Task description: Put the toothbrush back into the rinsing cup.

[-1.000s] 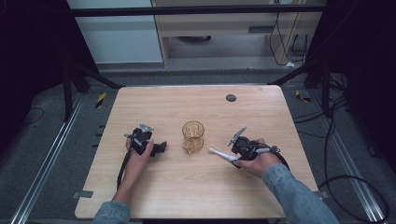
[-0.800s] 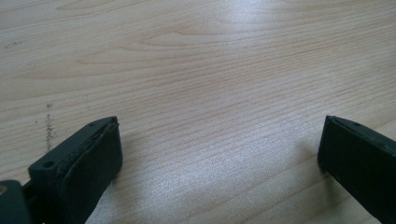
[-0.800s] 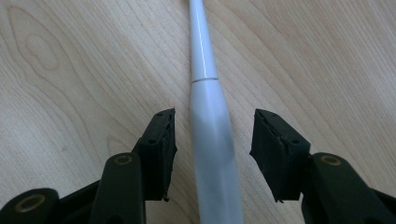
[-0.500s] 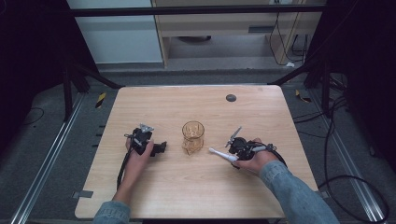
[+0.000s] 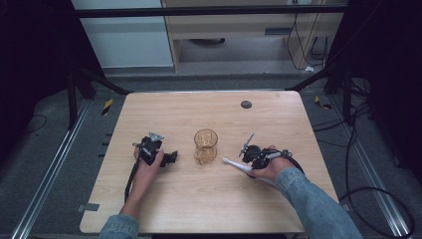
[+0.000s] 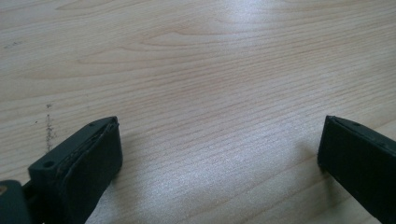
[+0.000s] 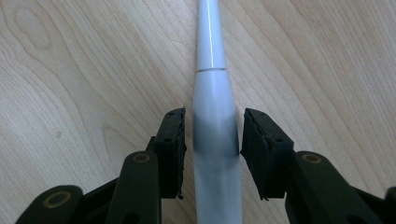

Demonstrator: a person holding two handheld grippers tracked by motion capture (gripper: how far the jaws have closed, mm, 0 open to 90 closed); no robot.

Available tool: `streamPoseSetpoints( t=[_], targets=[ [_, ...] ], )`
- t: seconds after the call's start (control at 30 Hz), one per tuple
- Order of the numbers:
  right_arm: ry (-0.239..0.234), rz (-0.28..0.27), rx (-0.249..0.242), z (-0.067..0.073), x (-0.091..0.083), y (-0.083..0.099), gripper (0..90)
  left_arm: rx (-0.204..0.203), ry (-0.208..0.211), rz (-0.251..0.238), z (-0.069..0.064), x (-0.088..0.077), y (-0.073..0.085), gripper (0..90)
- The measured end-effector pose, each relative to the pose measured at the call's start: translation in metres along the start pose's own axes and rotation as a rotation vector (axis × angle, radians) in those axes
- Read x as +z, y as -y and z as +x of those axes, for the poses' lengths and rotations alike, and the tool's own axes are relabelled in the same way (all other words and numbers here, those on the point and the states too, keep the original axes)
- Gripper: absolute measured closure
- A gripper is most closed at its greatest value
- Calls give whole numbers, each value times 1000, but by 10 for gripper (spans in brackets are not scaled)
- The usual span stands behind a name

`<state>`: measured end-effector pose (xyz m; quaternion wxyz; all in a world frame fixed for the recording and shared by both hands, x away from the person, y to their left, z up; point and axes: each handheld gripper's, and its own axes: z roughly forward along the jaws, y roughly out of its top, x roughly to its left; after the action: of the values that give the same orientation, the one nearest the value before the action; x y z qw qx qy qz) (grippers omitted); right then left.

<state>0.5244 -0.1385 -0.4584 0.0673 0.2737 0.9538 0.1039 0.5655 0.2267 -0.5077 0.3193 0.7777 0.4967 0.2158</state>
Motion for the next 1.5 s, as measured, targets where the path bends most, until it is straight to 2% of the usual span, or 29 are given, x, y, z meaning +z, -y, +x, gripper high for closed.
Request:
streamPoseSetpoints(
  t=[0.67,0.9,1.1,1.23,1.5],
  targets=[
    [-25,30,-4,-5,7,1,654,1,0,0,0,0,0,0],
    [-43,37,11,-7,6,1,666,1,0,0,0,0,0,0],
    [-50,-2,60,-15,-3,4,668,1,1,0,0,0,0,0],
    [-35,-17,84,-19,-12,5,668,1,0,0,0,0,0,0],
    [-15,-37,108,-28,-29,8,668,1,0,0,0,0,0,0]
  ],
)
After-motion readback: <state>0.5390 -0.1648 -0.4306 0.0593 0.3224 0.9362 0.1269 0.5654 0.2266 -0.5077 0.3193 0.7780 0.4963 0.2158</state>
